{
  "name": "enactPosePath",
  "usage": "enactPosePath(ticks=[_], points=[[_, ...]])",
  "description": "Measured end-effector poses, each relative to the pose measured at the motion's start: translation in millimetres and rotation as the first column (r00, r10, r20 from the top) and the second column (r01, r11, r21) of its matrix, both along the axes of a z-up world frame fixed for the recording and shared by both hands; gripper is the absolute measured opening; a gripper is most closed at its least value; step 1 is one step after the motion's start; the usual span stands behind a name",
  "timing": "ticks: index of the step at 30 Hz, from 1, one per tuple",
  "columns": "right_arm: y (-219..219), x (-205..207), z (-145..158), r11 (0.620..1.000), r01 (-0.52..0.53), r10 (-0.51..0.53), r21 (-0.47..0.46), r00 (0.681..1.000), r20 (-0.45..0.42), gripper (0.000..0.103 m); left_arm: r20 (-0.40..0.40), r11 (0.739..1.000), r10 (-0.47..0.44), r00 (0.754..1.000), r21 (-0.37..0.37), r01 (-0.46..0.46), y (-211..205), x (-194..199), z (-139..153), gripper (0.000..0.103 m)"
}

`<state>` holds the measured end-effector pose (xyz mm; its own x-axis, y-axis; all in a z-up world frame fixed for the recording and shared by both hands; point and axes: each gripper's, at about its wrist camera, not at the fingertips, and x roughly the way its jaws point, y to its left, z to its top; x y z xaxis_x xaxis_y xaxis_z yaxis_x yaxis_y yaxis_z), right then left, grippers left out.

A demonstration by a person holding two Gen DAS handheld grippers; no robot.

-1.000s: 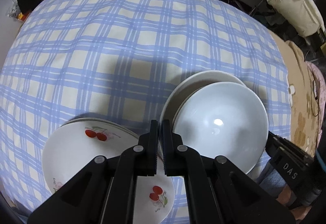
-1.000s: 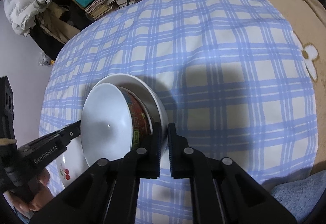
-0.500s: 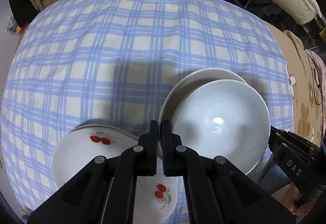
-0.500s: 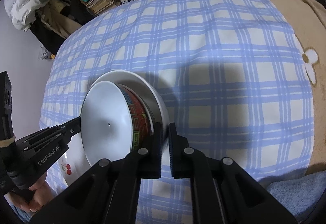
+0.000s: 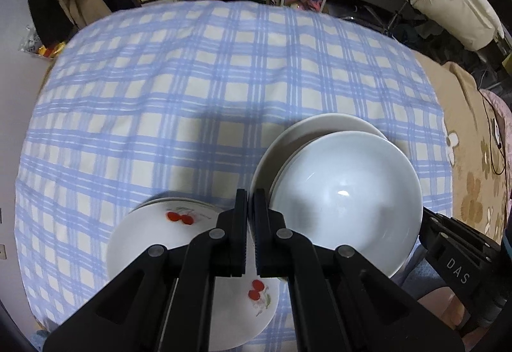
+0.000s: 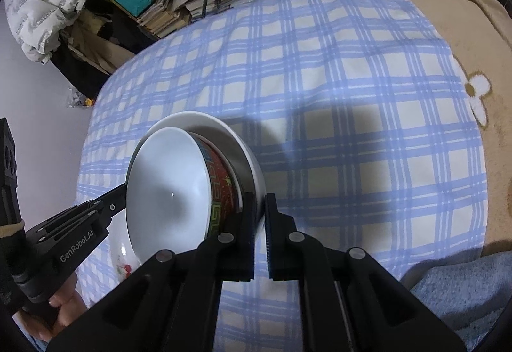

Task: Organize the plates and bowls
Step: 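Carry the red-patterned bowl with the left gripper over the bowl stack, then lower the red-patterned bowl into the stack and open the left gripper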

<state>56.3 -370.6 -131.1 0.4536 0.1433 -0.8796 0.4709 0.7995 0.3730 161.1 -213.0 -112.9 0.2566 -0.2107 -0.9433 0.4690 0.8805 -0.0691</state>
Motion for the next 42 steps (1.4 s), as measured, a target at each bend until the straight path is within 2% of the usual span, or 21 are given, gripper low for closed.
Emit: enactPosePath(ticks=[7, 14, 21, 26, 30, 33, 38, 42], points=[[36.9, -1.8, 24.2, 0.998, -0.05, 0.051, -0.032, 0.998, 0.039, 0.01, 0.041, 0.999, 0.046, 0.998, -0.012, -0.046, 38.8, -9.0, 23.1, 0.001], [77.2, -3.2, 28.7, 0.994, -0.113, 0.113, -0.007, 0.991, 0.07, 0.01, 0.077, 0.993, 0.113, 0.991, 0.02, -0.115, 84.0, -20.9, 34.3, 0.001], [120.6, 1.5, 11.9, 0.98, -0.199, 0.199, -0.016, 0.979, 0.031, 0.01, 0.044, 0.978, 0.195, 0.98, 0.071, -0.198, 125.2, -30.0, 9.2, 0.001], [131.9, 3.3, -7.6, 0.974, -0.226, 0.226, 0.011, 0.974, -0.003, 0.01, 0.018, 0.97, 0.225, 0.974, 0.094, -0.225, 140.4, -31.6, -8.9, 0.002], [138.4, 4.9, -16.9, 0.972, -0.235, 0.235, -0.006, 0.972, -0.024, 0.009, 0.004, 0.963, 0.247, 0.969, 0.114, -0.246, 145.0, -32.5, -24.3, 0.002], [141.5, 7.6, -14.4, 0.971, -0.235, 0.234, -0.044, 0.972, -0.016, 0.009, 0.028, 0.961, 0.251, 0.967, 0.11, -0.253, 145.5, -36.3, -26.8, 0.002], [142.2, 9.2, -13.5, 0.967, -0.247, 0.247, -0.059, 0.969, -0.006, 0.009, 0.034, 0.963, 0.254, 0.967, 0.078, -0.256, 151.9, -39.3, -27.0, 0.003], [144.3, 9.3, -14.0, 0.962, -0.267, 0.267, -0.049, 0.964, -0.004, 0.009, 0.052, 0.962, 0.256, 0.965, 0.089, -0.26, 153.4, -44.4, -25.9, 0.006]])
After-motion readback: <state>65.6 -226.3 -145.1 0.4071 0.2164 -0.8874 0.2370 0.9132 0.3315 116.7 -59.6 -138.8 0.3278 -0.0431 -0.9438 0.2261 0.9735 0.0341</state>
